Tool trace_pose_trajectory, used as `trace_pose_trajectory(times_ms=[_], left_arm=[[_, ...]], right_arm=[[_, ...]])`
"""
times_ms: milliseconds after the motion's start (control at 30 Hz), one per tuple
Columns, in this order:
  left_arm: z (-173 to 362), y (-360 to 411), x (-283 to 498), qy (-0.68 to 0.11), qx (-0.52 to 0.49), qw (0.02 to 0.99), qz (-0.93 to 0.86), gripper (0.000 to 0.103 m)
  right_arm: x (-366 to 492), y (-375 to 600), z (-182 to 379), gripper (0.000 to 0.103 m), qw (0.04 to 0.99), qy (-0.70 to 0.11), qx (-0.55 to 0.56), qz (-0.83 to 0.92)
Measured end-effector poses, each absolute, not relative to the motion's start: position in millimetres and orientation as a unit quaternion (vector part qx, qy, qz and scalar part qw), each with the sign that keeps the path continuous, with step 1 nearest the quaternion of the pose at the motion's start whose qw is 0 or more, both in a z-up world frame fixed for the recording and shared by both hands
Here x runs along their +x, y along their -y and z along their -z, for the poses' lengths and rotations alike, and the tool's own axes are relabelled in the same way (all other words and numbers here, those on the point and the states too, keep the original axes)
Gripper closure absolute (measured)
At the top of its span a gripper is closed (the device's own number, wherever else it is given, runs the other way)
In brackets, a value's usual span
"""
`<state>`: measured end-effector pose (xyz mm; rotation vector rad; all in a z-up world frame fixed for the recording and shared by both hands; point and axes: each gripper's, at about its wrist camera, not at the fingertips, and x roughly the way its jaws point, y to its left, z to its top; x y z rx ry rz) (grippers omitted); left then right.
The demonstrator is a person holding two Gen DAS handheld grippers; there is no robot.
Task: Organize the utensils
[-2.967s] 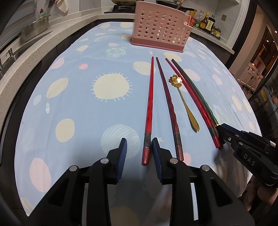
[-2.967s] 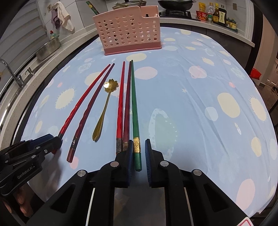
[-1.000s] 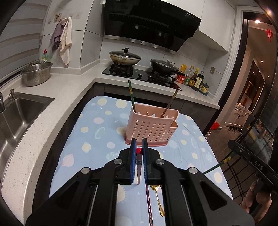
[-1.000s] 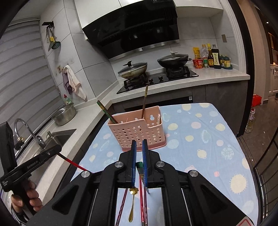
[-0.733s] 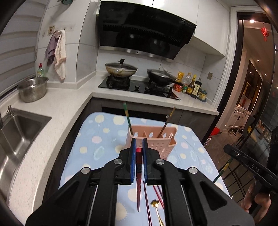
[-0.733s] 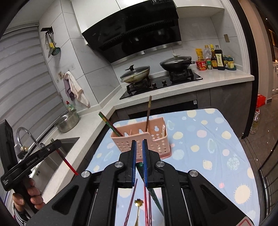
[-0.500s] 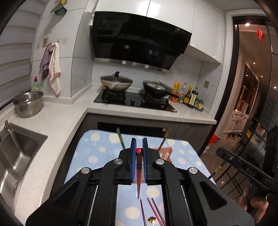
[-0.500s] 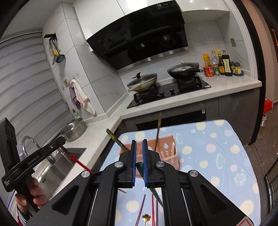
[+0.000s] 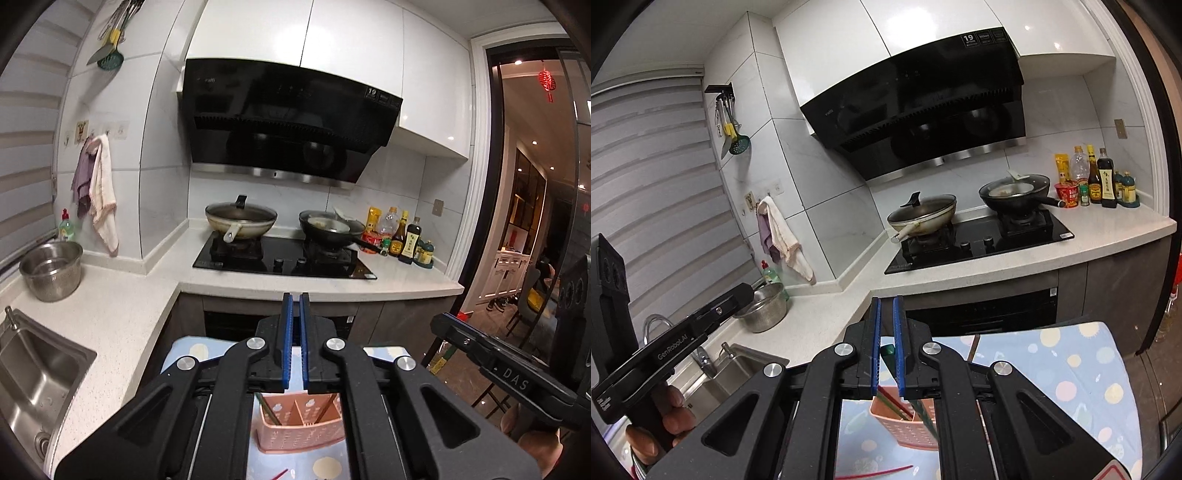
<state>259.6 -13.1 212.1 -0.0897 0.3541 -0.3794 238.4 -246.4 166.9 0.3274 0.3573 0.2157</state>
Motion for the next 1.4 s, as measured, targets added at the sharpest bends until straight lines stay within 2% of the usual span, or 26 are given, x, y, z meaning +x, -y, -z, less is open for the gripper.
trace_pose_trajectory(times_ms=[300,333,400,500,600,700,733,900,1067,1167,1300,1400], left_arm=[[-99,-32,231,-0.288,-0.031,0.945,0.154,0.099],[-82,-37,225,-0.304,-0.026,0.94,0.151,0.098],[-48,-51,215,-0.34,-0.022,0.929,0.142,0.097],[-2,-74,202,-0.386,-0.021,0.914,0.122,0.082],[38,-88,191,-0.425,-0.008,0.898,0.112,0.076],[69,-95,182,-0.441,0.025,0.892,0.102,0.052],[76,-98,183,-0.443,0.033,0.89,0.097,0.052],[101,-95,176,-0.447,0.068,0.885,0.108,0.052],[113,-104,182,-0.448,0.049,0.887,0.1,0.055],[113,-106,184,-0.446,0.034,0.887,0.112,0.062],[112,-106,183,-0.447,0.019,0.885,0.126,0.078],[112,-102,176,-0.45,0.015,0.883,0.131,0.085]], right_arm=[[203,260,-114,0.097,0.952,-0.227,0.185,-0.085],[198,261,-111,0.102,0.952,-0.23,0.187,-0.083],[190,264,-105,0.102,0.95,-0.233,0.191,-0.077],[178,263,-100,0.102,0.951,-0.24,0.185,-0.067],[167,260,-95,0.102,0.953,-0.244,0.17,-0.052],[154,257,-89,0.102,0.953,-0.251,0.164,-0.041],[150,257,-86,0.102,0.952,-0.255,0.164,-0.038],[133,258,-67,0.102,0.943,-0.283,0.17,-0.025],[122,259,-43,0.102,0.932,-0.319,0.17,-0.014],[119,261,-31,0.102,0.926,-0.333,0.174,-0.009],[118,261,-16,0.102,0.922,-0.346,0.175,-0.005],[119,259,-4,0.102,0.919,-0.356,0.169,-0.003]])
